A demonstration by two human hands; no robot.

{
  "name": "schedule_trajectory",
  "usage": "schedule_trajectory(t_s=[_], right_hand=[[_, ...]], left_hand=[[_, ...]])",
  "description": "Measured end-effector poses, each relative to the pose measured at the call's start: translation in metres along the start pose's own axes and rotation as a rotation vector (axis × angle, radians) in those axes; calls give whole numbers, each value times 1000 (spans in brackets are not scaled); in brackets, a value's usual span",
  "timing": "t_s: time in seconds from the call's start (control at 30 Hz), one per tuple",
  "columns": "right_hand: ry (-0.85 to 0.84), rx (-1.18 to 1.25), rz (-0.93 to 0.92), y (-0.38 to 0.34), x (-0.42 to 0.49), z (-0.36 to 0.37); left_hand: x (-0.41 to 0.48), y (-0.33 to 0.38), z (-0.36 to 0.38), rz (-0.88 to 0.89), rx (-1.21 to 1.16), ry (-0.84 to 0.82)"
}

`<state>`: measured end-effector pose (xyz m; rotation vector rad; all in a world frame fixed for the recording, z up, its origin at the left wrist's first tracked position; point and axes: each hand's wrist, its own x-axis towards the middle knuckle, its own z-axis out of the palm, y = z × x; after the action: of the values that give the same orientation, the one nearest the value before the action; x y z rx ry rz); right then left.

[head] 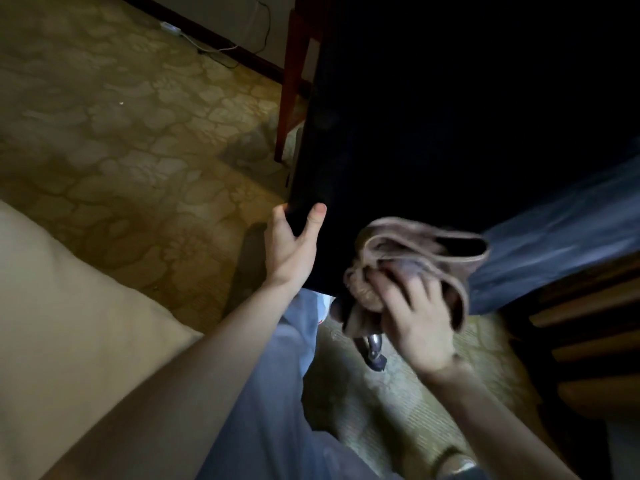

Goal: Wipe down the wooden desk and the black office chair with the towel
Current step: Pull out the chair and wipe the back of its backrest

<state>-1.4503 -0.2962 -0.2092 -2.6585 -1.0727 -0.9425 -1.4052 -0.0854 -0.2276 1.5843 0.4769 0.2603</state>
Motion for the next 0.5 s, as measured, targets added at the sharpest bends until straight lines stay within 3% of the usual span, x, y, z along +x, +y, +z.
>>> schedule_trajectory(t_s=[0.1, 0.2, 0.33, 0.5], right_hand=[[-24, -64, -12, 12, 14, 2], [-278, -50, -12, 5, 10, 33], [-752, 65, 56, -5, -13, 76], [-873, 113, 41, -4, -19, 121]], left_hand=[[-3, 1, 3, 35, 57, 12], [-2, 2, 5, 94, 151, 46], [-2, 1, 7, 96, 189, 89], [2, 1, 12, 88, 207, 112]])
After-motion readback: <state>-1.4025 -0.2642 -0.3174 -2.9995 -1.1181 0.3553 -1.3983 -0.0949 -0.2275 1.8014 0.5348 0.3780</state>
